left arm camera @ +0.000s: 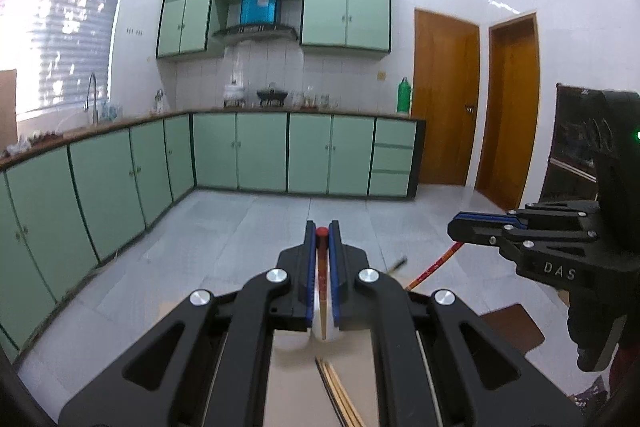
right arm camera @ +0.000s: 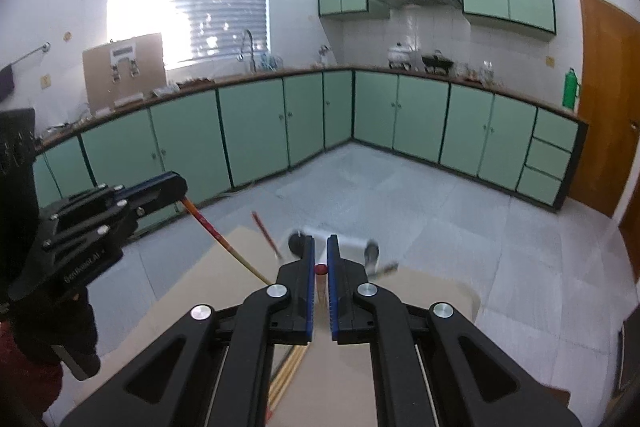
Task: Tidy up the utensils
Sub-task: 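Lift both held chopsticks, carry them into the white holder and release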
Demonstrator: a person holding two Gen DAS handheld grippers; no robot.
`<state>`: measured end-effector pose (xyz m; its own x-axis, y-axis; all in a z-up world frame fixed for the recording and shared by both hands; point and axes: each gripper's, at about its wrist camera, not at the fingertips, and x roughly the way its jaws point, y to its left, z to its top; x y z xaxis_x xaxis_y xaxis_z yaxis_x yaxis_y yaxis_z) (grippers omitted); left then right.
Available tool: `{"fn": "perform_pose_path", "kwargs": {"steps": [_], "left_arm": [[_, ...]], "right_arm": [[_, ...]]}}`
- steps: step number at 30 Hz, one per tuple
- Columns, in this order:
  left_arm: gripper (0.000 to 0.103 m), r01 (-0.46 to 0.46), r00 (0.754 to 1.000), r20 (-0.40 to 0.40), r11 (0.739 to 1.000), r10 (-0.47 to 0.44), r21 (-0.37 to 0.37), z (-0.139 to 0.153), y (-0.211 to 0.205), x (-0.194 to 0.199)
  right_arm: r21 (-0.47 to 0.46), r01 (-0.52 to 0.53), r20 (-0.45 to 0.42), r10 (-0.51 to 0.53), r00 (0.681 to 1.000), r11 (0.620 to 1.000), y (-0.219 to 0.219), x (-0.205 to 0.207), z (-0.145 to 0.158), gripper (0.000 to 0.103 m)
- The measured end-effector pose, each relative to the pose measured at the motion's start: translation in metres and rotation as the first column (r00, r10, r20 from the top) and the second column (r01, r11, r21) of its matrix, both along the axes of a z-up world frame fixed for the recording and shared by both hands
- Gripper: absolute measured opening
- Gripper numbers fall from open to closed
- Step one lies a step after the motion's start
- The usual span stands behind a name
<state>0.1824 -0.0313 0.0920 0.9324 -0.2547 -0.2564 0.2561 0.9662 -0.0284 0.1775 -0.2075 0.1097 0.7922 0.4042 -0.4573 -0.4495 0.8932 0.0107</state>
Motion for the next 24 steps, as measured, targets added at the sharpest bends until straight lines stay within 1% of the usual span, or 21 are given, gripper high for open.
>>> {"fn": "perform_pose_path", "kwargs": {"steps": [2, 5, 8, 12, 15, 21, 23, 24], "left_arm": [[0.005, -0.003, 1.000, 0.030, 1.000, 0.003, 0.009, 0.011, -0.004, 0.007], [0.005, -0.010, 0.998, 0.063, 1.000, 0.009, 0.013, 0.025, -0.010, 0.019], [0.005, -0.027, 0.997, 0.071, 0.999, 0.025, 0.026, 0.026, -0.015, 0.036], [0.005, -0.043, 0.999, 0.024, 0.999, 0.043, 0.030, 0.012, -0.017, 0.059], [0.005, -0.065, 0.998, -0.018, 0.997, 0.065, 0.033, -0.006, -0.014, 0.079], [0.005, -0.075, 0.989, -0.121, 0.996, 0.079, 0.036, -0.040, -0.008, 0.114], [0.007, -0.079, 0.988, -0.134, 0.996, 0.083, 0.040, -0.046, -0.006, 0.117], [0.007, -0.079, 0.987, -0.135, 0.996, 0.084, 0.044, -0.047, -0.006, 0.118]], "right_arm": [[-0.021, 0.008, 0.026, -0.007, 1.000, 1.000, 0.003, 0.007, 0.012, 0.006], [-0.037, 0.011, 0.038, -0.009, 0.999, 0.999, 0.008, 0.021, 0.025, 0.006], [-0.063, 0.023, 0.050, -0.020, 0.999, 0.998, 0.016, 0.036, 0.028, 0.006], [-0.070, 0.035, 0.034, -0.033, 0.999, 0.997, 0.024, 0.059, 0.017, 0.006], [-0.085, 0.047, 0.017, -0.046, 0.999, 0.995, 0.030, 0.074, 0.004, 0.006], [-0.074, 0.052, -0.066, -0.057, 0.996, 0.996, 0.035, 0.106, -0.028, 0.006], [-0.069, 0.053, -0.098, -0.060, 0.993, 0.996, 0.034, 0.114, -0.038, 0.006], [-0.067, 0.058, -0.108, -0.065, 0.992, 0.996, 0.032, 0.116, -0.042, 0.008]]}}
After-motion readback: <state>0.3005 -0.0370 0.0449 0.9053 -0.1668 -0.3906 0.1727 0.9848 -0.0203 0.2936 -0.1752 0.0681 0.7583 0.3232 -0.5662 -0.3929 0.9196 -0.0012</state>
